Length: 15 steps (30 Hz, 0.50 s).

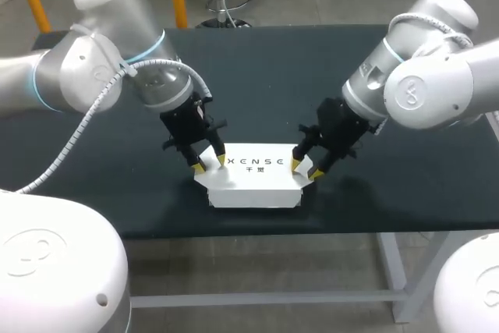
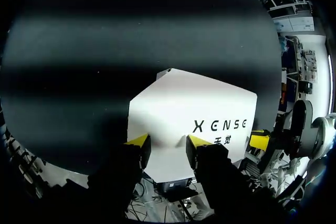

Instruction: Assemble the packaging by folding the flat box into shape, placing the metal phone stand inside, and closing the box properly

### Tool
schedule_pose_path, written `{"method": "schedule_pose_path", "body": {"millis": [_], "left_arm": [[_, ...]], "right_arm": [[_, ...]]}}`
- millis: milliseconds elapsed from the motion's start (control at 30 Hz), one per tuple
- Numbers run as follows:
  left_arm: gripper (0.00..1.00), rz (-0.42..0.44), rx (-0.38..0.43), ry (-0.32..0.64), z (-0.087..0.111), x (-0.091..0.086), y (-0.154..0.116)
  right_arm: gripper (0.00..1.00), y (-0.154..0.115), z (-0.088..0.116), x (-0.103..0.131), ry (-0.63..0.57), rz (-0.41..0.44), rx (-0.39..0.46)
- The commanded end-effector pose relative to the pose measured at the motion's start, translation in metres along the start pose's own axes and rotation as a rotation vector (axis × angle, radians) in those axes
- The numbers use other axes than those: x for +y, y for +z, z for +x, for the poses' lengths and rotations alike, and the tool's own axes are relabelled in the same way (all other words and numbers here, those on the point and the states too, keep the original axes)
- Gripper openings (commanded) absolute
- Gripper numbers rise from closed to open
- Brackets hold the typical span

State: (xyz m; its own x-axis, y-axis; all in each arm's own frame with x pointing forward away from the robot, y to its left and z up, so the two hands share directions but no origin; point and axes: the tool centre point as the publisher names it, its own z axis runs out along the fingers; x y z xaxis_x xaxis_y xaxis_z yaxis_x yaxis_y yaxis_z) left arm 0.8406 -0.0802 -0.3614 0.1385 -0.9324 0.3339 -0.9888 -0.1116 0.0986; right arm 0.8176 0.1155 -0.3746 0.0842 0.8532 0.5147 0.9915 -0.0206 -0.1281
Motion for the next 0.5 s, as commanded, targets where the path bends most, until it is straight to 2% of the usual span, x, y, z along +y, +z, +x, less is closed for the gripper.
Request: {"method": "schedule_pose_path", "body": {"millis": [33,300,500], "left_arm": [[0.48,0.016,-0.002,-0.002,-0.0005,0.0035,0.0031],[0.49,0.043,0.004,0.002,-0.0047,0.0058,0.0049],[0.5,0.1,0.013,0.01,-0.0068,0.0081,0.0078]], "right_arm": [[0.52,0.007,-0.0018,-0.0035,-0.003,-0.02,-0.003],[0.5,0.0116,-0.0047,-0.0005,-0.012,-0.029,-0.002],[0.51,0.0142,-0.0033,0.0032,-0.019,-0.033,0.0]]}}
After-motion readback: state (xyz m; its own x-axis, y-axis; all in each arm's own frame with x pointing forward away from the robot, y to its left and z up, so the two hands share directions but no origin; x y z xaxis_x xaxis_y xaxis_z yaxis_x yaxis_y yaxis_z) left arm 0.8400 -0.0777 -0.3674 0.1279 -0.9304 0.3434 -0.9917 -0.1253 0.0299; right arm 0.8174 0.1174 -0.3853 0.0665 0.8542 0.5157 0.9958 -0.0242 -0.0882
